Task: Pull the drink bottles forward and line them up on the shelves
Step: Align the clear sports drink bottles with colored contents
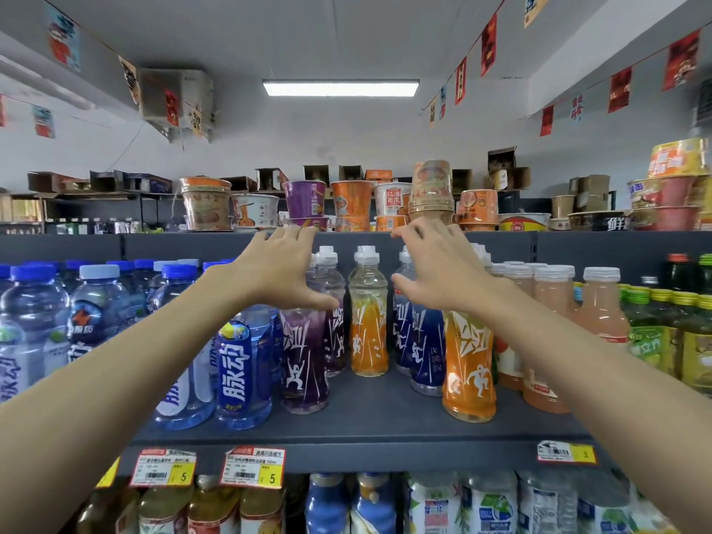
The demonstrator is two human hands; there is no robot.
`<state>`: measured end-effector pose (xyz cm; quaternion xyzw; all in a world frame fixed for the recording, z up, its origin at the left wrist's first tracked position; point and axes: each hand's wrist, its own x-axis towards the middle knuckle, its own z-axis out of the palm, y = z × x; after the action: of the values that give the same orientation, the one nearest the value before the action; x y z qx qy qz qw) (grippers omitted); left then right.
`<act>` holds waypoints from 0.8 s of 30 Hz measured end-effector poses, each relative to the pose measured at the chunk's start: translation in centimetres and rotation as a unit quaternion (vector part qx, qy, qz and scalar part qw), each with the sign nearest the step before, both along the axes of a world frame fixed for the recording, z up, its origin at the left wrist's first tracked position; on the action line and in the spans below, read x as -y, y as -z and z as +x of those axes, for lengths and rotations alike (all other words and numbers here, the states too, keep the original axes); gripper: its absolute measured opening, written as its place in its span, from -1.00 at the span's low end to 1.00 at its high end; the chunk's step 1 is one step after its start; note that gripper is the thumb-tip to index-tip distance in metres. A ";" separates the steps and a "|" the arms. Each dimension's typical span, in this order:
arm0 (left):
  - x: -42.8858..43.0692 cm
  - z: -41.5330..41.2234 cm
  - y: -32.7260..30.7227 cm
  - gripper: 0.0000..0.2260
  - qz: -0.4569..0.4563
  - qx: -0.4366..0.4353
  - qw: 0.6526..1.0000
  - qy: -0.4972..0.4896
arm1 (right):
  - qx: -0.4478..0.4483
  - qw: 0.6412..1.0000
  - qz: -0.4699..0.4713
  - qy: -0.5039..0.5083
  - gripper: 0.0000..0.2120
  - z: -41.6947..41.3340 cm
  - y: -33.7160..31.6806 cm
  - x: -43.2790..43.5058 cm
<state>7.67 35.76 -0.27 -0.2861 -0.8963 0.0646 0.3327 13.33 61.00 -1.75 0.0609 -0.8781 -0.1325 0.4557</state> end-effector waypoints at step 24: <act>-5.2 -8.2 -7.4 -0.53 0.042 0.304 0.951 0.023 | 0.129 0.980 -0.150 -0.026 -0.52 -10.1 -0.6 2.9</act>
<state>-0.53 41.00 7.16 -0.2983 -0.9501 -0.0707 0.0575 3.25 58.07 -1.12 0.0311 -0.9377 0.0220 0.3454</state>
